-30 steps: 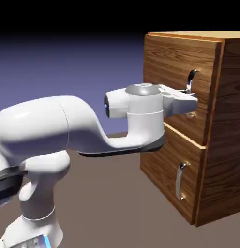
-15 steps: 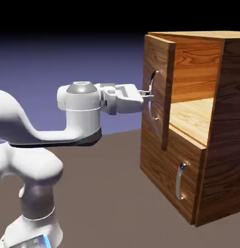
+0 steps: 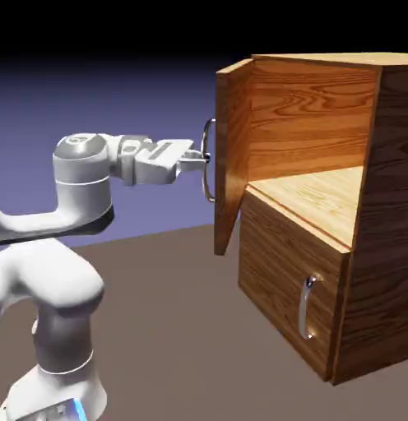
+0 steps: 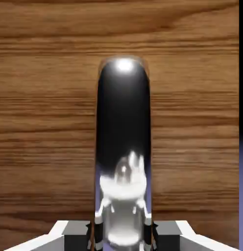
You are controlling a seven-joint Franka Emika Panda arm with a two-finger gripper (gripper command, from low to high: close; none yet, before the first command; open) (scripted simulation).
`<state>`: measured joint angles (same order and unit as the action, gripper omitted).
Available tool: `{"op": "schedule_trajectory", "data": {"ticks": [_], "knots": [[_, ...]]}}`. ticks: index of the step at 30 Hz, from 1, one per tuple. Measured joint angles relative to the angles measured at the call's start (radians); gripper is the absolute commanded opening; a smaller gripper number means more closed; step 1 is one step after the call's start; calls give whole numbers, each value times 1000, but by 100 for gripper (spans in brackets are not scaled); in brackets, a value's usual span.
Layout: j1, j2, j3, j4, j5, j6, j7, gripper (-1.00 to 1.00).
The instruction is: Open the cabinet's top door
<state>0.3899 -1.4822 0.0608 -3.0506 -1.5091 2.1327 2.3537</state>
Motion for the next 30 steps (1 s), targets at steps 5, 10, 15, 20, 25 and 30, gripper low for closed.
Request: {"op": "schedule_trajectory", "data": {"ticks": [5,10,15,20,25,30], "knots": [[32,12,181,17,181,-127,-2,-100],[45,67,362,67,352,-262,14,-100],[14,160,543,160,516,-407,43,-100],[-81,271,725,302,664,-564,75,-100],[-236,370,898,480,782,-723,98,-100],[-413,432,1047,661,864,-864,106,-100]]}}
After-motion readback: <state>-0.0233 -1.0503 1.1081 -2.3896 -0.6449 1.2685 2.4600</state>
